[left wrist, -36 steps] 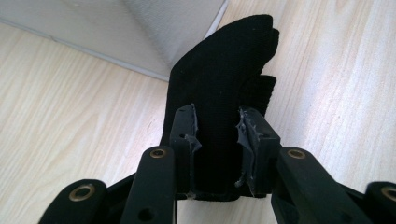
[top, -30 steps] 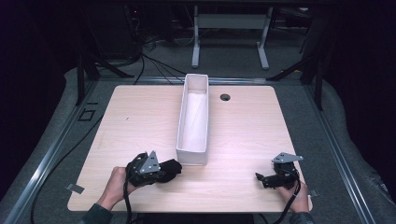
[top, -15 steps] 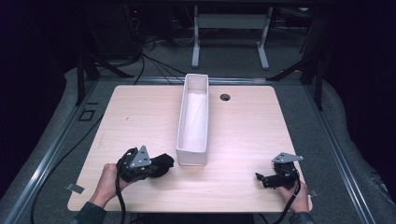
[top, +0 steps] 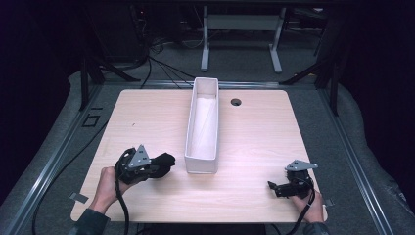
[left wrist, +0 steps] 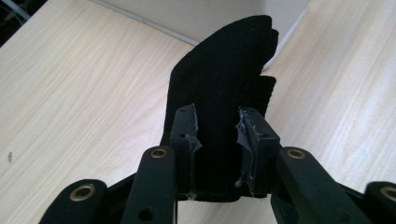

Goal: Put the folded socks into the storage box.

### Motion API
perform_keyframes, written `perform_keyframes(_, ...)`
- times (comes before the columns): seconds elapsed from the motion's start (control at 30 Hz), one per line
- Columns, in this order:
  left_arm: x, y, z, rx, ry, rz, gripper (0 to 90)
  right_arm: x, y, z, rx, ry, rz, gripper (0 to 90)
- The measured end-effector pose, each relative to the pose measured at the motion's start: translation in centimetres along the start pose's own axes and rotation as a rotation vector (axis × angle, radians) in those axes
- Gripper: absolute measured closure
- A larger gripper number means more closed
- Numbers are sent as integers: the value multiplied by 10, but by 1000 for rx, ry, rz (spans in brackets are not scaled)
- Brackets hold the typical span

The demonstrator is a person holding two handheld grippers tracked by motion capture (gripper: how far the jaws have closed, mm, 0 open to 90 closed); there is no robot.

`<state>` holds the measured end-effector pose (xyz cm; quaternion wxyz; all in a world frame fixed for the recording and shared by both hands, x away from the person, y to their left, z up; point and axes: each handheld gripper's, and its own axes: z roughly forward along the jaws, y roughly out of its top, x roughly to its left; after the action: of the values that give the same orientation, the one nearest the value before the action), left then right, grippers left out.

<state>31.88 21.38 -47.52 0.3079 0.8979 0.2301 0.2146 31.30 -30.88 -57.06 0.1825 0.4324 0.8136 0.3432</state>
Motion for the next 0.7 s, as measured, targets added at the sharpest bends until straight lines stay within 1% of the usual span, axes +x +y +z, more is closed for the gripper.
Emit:
perform_keyframes(0.07, 3, 1, -1, 1, 13, 2, 699, 0, 0, 0, 0, 0, 0, 22)
perform_keyframes(0.13, 5, 2, -2, -4, 17, -13, 700, 0, 0, 0, 0, 0, -1, 22)
perform_keyframes(0.3, 11, 4, -3, -5, 39, -25, 700, 0, 0, 0, 0, 0, 0, 22)
perform_keyframes(0.37, 13, 6, -4, -7, 44, -35, 700, 0, 0, 0, 0, 0, 0, 22)
perform_keyframes(0.53, 17, 9, -5, -6, 54, -45, 700, 0, 0, 0, 0, -1, 1, 22)
perform_keyframes(0.57, 18, 9, -5, -7, 57, -42, 700, 0, 0, 0, -1, -1, 1, 22)
perform_keyframes(0.7, 22, 11, -6, -10, 64, -54, 700, 0, 0, 0, -1, -1, 1, 22)
